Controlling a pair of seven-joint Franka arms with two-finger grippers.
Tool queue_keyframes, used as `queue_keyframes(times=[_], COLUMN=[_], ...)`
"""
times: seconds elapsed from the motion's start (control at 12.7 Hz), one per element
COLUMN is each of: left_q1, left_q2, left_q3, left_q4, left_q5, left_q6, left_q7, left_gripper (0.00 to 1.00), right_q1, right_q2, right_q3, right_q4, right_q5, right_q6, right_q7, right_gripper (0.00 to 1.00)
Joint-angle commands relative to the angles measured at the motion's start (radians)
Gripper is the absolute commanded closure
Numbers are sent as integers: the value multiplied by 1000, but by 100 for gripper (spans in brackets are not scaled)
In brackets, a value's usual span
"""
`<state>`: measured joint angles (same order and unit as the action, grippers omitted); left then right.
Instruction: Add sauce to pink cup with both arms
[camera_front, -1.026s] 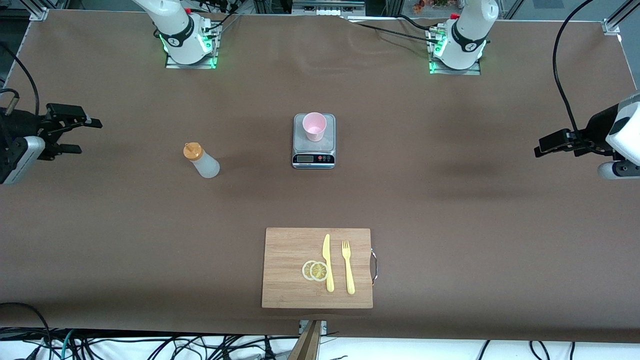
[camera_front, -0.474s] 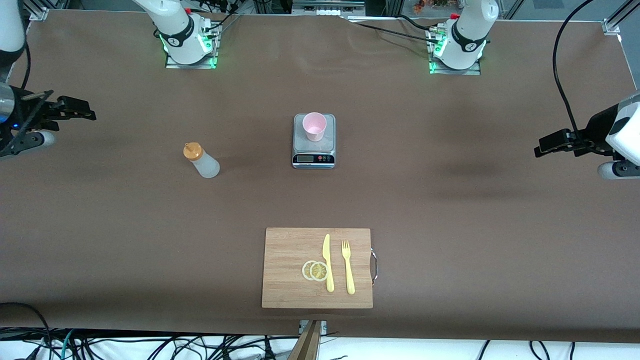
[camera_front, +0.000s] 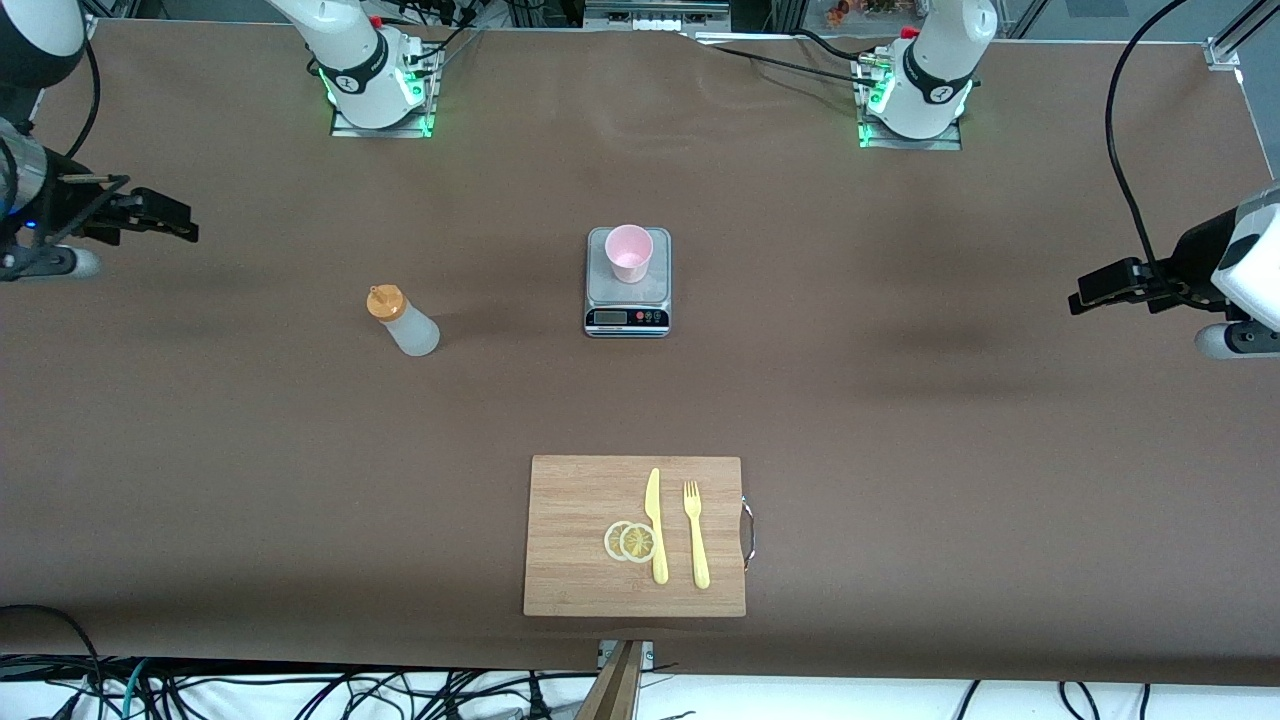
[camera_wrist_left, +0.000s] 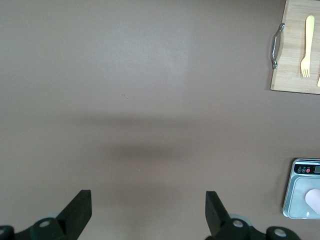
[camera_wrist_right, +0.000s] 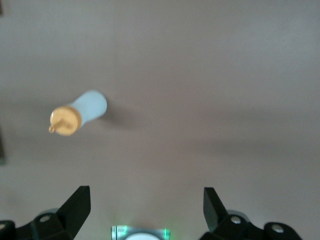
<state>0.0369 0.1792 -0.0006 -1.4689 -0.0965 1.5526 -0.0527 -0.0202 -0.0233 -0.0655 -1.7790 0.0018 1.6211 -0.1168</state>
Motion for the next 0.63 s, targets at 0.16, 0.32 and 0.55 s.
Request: queue_keyframes(times=[0.16, 0.32, 0.55], left_q1=[-6, -6, -8], left_q2=[11, 11, 11], left_q3=[2, 2, 4], left_q4=[30, 30, 30], left_q5=[26, 26, 26], left_q6=[-23, -23, -23], left_q7=[17, 17, 17], left_gripper=[0, 0, 0], right_q1=[-31, -14, -14], right_q2=[-30, -26, -18], right_q3=[35, 36, 39], right_q4=[1, 18, 29], right_q5=[18, 15, 15], right_q6=[22, 17, 19], right_q7=[20, 78, 82], right_gripper=[0, 0, 0])
